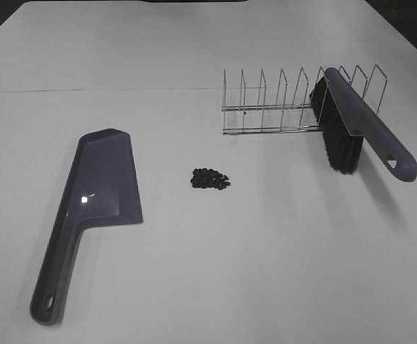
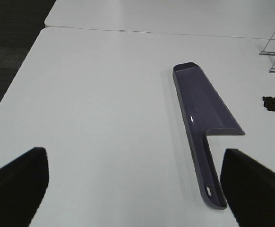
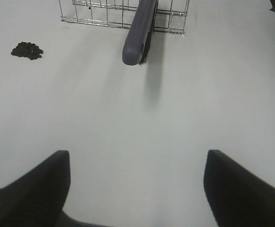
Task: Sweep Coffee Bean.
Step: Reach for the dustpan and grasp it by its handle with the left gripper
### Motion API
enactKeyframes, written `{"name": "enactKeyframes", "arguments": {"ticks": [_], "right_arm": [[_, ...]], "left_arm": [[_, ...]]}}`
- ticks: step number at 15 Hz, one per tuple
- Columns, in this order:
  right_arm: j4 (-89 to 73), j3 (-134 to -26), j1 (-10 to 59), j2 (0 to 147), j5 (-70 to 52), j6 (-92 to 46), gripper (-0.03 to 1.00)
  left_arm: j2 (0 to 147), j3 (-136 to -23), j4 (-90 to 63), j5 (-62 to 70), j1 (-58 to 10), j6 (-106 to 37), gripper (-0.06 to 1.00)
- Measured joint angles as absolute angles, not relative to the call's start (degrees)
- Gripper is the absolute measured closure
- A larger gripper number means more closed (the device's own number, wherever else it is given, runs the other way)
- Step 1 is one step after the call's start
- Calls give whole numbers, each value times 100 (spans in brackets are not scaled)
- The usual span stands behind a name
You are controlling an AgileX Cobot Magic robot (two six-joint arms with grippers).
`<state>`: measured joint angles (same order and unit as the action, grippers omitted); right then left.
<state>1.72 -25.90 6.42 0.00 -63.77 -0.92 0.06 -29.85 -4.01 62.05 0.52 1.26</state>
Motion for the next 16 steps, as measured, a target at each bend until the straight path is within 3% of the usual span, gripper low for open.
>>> {"name": "enactKeyframes", "arguments": {"ticks": [16], "right_arm": [[172, -2590, 642, 0, -6377, -92, 28]], "left_arm": [[4801, -2985, -252, 6165, 52, 367, 4]]}}
